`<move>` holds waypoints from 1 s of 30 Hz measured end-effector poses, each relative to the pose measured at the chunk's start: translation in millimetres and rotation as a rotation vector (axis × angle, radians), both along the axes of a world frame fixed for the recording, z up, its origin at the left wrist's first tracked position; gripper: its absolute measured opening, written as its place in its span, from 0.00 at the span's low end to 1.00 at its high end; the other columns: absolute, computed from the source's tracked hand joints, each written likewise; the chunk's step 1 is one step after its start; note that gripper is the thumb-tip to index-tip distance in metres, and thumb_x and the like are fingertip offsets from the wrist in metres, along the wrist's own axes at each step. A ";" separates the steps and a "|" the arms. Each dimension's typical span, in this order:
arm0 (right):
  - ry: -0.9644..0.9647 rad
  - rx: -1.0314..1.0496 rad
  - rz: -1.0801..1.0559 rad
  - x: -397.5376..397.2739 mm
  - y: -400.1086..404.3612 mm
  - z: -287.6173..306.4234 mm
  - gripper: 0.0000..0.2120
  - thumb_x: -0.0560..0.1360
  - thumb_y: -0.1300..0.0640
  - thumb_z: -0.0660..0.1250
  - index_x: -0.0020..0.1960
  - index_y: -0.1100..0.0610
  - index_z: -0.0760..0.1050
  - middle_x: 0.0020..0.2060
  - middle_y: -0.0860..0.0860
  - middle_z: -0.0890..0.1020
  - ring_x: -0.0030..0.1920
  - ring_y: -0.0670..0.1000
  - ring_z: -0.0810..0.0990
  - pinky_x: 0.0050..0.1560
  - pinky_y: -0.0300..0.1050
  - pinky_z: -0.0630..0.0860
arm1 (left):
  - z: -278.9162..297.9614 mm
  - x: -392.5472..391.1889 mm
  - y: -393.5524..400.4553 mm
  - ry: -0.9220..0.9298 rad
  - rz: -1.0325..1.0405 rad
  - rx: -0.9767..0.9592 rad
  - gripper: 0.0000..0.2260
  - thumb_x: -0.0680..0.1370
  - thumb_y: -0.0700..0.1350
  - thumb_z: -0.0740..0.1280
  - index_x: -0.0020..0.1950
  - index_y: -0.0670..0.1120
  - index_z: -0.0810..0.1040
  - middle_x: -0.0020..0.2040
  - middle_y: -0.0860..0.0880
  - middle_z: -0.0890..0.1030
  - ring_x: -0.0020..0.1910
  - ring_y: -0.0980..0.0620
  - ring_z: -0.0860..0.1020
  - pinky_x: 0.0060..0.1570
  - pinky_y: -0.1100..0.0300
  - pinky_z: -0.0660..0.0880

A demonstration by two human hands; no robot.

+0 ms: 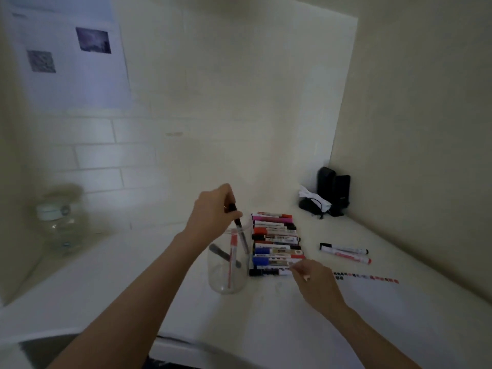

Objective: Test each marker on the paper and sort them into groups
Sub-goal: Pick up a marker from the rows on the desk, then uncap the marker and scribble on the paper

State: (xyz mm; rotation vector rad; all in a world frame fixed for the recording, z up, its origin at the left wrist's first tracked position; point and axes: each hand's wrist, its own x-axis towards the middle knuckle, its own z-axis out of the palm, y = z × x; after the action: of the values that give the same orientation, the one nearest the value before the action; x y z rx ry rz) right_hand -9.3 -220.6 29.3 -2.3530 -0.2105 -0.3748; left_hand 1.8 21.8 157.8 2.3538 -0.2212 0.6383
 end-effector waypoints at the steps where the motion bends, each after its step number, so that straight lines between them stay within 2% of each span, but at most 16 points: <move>1: -0.007 -0.055 -0.002 3.3 -3.2 -7.2 0.07 0.77 0.61 0.67 0.53 0.56 0.82 0.47 0.49 0.82 0.46 0.45 0.79 0.50 0.31 0.71 | 0.8 3.6 -1.0 0.061 -0.008 0.087 0.10 0.72 0.45 0.74 0.45 0.44 0.75 0.45 0.47 0.82 0.43 0.52 0.80 0.47 0.57 0.79; 4: -0.044 -0.178 0.049 15.3 -7.9 -23.0 0.12 0.76 0.63 0.67 0.60 0.58 0.79 0.55 0.53 0.81 0.55 0.52 0.80 0.59 0.36 0.70 | 2.5 8.8 -2.6 0.231 -0.015 0.240 0.10 0.74 0.48 0.72 0.51 0.45 0.76 0.51 0.46 0.81 0.47 0.52 0.79 0.50 0.58 0.78; 5: -0.047 -0.204 0.067 18.9 -7.8 -25.2 0.14 0.76 0.63 0.67 0.61 0.59 0.78 0.57 0.54 0.81 0.57 0.53 0.80 0.60 0.37 0.70 | 2.6 7.3 -5.0 0.221 -0.015 0.245 0.12 0.75 0.49 0.71 0.54 0.45 0.76 0.52 0.47 0.81 0.48 0.52 0.79 0.51 0.59 0.77; 7: -0.051 -0.252 0.090 24.4 -6.2 -26.9 0.15 0.77 0.62 0.67 0.64 0.58 0.77 0.59 0.55 0.80 0.58 0.53 0.80 0.62 0.40 0.71 | 1.1 -2.9 -16.6 0.043 -0.024 0.182 0.11 0.76 0.49 0.69 0.56 0.46 0.76 0.52 0.49 0.81 0.48 0.54 0.79 0.51 0.60 0.77; 9: -0.084 -0.321 0.091 29.5 -5.6 -28.9 0.16 0.78 0.59 0.66 0.65 0.55 0.77 0.60 0.52 0.80 0.58 0.52 0.79 0.60 0.45 0.72 | -4.3 -19.3 -35.3 -0.144 -0.090 0.113 0.06 0.77 0.48 0.67 0.52 0.49 0.77 0.47 0.53 0.81 0.45 0.57 0.79 0.49 0.63 0.78; 12: -0.078 -0.483 0.046 34.8 -7.7 -30.0 0.16 0.78 0.49 0.65 0.64 0.49 0.76 0.60 0.48 0.79 0.60 0.51 0.74 0.58 0.48 0.69 | -35.5 -31.3 -62.0 -0.121 -0.279 0.157 0.03 0.78 0.46 0.66 0.49 0.48 0.77 0.44 0.54 0.80 0.43 0.58 0.78 0.47 0.59 0.78; 14: -0.053 -0.562 0.031 36.3 -9.9 -32.3 0.16 0.77 0.44 0.64 0.62 0.48 0.76 0.61 0.46 0.78 0.61 0.51 0.71 0.57 0.46 0.65 | -68.7 -29.2 -69.0 -0.001 -0.326 0.236 0.06 0.78 0.45 0.66 0.54 0.49 0.77 0.51 0.52 0.79 0.49 0.56 0.76 0.54 0.56 0.76; 17: -0.032 -0.566 0.085 32.1 -15.4 -32.6 0.14 0.78 0.43 0.62 0.61 0.47 0.76 0.59 0.45 0.76 0.62 0.49 0.69 0.53 0.45 0.60 | -115.2 -20.9 -71.5 0.107 -0.289 0.342 0.17 0.79 0.46 0.64 0.68 0.51 0.71 0.66 0.51 0.73 0.64 0.53 0.71 0.67 0.60 0.66; 19: -0.007 -0.367 0.164 26.1 -25.2 -23.4 0.11 0.78 0.45 0.64 0.58 0.48 0.77 0.54 0.44 0.79 0.56 0.46 0.75 0.52 0.44 0.67 | -129.7 -16.7 -75.1 0.120 -0.241 0.454 0.19 0.81 0.47 0.59 0.72 0.50 0.65 0.69 0.50 0.70 0.68 0.52 0.67 0.67 0.61 0.62; 20: 0.025 -0.245 0.206 21.6 -31.2 -14.7 0.09 0.77 0.46 0.66 0.55 0.48 0.78 0.49 0.42 0.81 0.49 0.43 0.78 0.48 0.41 0.71 | -133.0 -14.6 -77.8 0.130 -0.216 0.486 0.19 0.82 0.49 0.57 0.73 0.49 0.63 0.70 0.49 0.69 0.68 0.51 0.67 0.67 0.61 0.61; 22: 0.088 -0.092 0.222 10.6 -42.9 7.6 0.06 0.75 0.48 0.70 0.50 0.49 0.80 0.40 0.41 0.83 0.40 0.40 0.81 0.40 0.34 0.74 | -136.5 -10.2 -85.7 0.142 -0.204 0.489 0.19 0.83 0.51 0.53 0.74 0.50 0.62 0.71 0.49 0.69 0.68 0.51 0.68 0.67 0.58 0.62; 26: 0.229 0.306 0.168 -9.6 -60.6 41.3 0.04 0.74 0.54 0.72 0.45 0.55 0.84 0.35 0.48 0.85 0.36 0.43 0.82 0.36 0.33 0.75 | -132.5 -7.8 -109.6 0.168 -0.330 0.337 0.15 0.84 0.49 0.52 0.68 0.48 0.68 0.65 0.48 0.73 0.59 0.53 0.72 0.59 0.63 0.68; 28: 0.319 0.560 0.068 -16.5 -66.5 42.7 0.09 0.73 0.53 0.72 0.45 0.59 0.83 0.35 0.50 0.85 0.37 0.47 0.81 0.40 0.37 0.75 | -129.4 -9.8 -123.4 0.155 -0.384 0.274 0.13 0.84 0.48 0.52 0.65 0.47 0.69 0.60 0.48 0.75 0.50 0.57 0.71 0.50 0.68 0.66; 30: 0.401 0.699 0.014 -23.7 -66.8 34.1 0.14 0.74 0.49 0.71 0.45 0.61 0.81 0.34 0.52 0.82 0.36 0.48 0.77 0.42 0.42 0.74 | -129.1 -12.1 -136.9 0.126 -0.425 0.225 0.13 0.84 0.48 0.52 0.62 0.46 0.71 0.56 0.48 0.77 0.48 0.56 0.71 0.47 0.68 0.65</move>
State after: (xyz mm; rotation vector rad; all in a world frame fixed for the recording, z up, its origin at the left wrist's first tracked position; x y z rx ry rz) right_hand -33.0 -287.4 63.4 -1.6832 0.0889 0.0438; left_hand -10.4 -115.1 28.7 2.4376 -0.7459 0.2686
